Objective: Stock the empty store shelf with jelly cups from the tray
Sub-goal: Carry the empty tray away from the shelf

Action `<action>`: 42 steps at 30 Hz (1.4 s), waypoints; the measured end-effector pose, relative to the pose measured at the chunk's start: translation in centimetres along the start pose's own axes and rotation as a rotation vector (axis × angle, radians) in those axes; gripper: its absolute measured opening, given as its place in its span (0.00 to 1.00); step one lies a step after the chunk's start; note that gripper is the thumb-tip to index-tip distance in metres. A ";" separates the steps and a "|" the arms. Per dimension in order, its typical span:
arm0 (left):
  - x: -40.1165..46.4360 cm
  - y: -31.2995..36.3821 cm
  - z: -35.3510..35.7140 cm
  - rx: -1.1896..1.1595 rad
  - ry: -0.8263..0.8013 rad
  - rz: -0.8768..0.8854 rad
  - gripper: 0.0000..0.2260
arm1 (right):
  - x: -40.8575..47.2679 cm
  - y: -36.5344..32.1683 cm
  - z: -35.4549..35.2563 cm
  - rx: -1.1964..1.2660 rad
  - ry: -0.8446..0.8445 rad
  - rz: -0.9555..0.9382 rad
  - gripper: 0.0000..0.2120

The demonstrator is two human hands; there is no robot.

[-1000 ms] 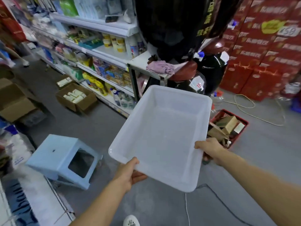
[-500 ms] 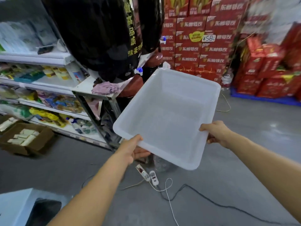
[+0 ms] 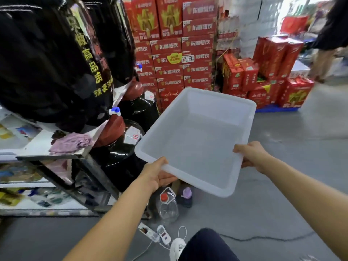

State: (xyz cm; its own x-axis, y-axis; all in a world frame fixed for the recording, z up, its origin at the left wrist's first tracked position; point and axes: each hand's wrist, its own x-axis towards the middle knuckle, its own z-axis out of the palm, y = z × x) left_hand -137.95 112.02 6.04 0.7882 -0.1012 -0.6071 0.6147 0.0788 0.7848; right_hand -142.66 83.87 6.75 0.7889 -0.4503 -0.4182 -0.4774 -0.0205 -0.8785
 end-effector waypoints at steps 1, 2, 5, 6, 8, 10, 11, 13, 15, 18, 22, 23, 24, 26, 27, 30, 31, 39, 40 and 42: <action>0.7 0.5 0.7 0.009 -0.018 -0.004 0.02 | 0.7 -0.1 -0.5 0.006 0.010 0.001 0.11; 1.4 1.0 1.5 0.016 -0.035 -0.005 0.03 | 1.4 -0.3 -0.9 0.010 0.017 0.000 0.11; 4.1 2.8 4.0 0.019 -0.049 0.003 0.06 | 4.3 -1.4 -2.1 0.016 0.046 -0.004 0.11; 5.2 3.5 5.0 0.021 -0.049 0.006 0.08 | 5.5 -1.8 -2.6 0.017 0.055 -0.005 0.11; 7.6 5.1 7.4 0.032 -0.063 0.020 0.12 | 8.2 -2.9 -3.8 0.023 0.073 -0.011 0.10; 10.4 7.0 10.4 0.042 -0.084 0.034 0.13 | 11.5 -4.2 -5.4 0.036 0.089 -0.019 0.09; 12.1 7.9 12.1 0.047 -0.088 0.039 0.13 | 13.5 -4.9 -6.3 0.047 0.100 -0.023 0.09; 15.6 10.0 16.0 0.054 -0.107 0.056 0.12 | 17.8 -6.6 -8.2 0.063 0.125 -0.028 0.08; 19.4 12.2 20.3 0.069 -0.130 0.067 0.10 | 22.5 -8.4 -10.4 0.064 0.149 -0.020 0.04; 24.9 15.2 27.0 0.064 -0.126 0.058 0.09 | 29.1 -11.6 -14.2 0.028 0.181 -0.002 0.04; 31.5 18.9 34.9 0.049 -0.149 0.049 0.10 | 37.6 -15.6 -19.2 -0.003 0.216 -0.006 0.04; 32.8 19.8 36.5 0.049 -0.154 0.045 0.09 | 39.6 -16.5 -20.2 -0.003 0.222 -0.004 0.03; 34.1 20.6 37.9 0.051 -0.160 0.038 0.08 | 41.4 -17.3 -21.0 -0.007 0.229 0.001 0.02; 36.6 22.3 40.4 0.064 -0.164 0.031 0.07 | 44.8 -18.4 -22.3 -0.011 0.227 0.017 0.04; 38.0 23.4 41.7 0.071 -0.166 0.036 0.07 | 46.5 -19.0 -23.0 -0.007 0.223 0.022 0.04; 42.5 26.5 46.3 0.090 -0.181 0.037 0.05 | 52.7 -20.8 -25.0 0.003 0.237 0.040 0.05; 44.2 27.5 47.9 0.097 -0.181 0.037 0.03 | 54.9 -21.5 -25.6 0.007 0.239 0.037 0.05; 62.0 37.9 60.5 0.114 -0.159 0.014 0.01 | 77.7 -28.8 -29.0 0.055 0.220 0.018 0.06; 64.4 39.8 62.1 0.117 -0.160 0.003 0.01 | 80.7 -30.2 -29.3 0.063 0.213 0.017 0.05; 68.6 43.0 65.1 0.117 -0.160 -0.008 0.01 | 86.0 -33.0 -30.1 0.060 0.215 0.006 0.04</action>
State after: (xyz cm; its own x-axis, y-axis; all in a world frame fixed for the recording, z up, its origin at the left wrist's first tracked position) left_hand -59.48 43.86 6.23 0.7625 -0.2588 -0.5930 0.6056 -0.0374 0.7949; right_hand -70.72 18.96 6.70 0.6825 -0.6303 -0.3700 -0.4529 0.0325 -0.8910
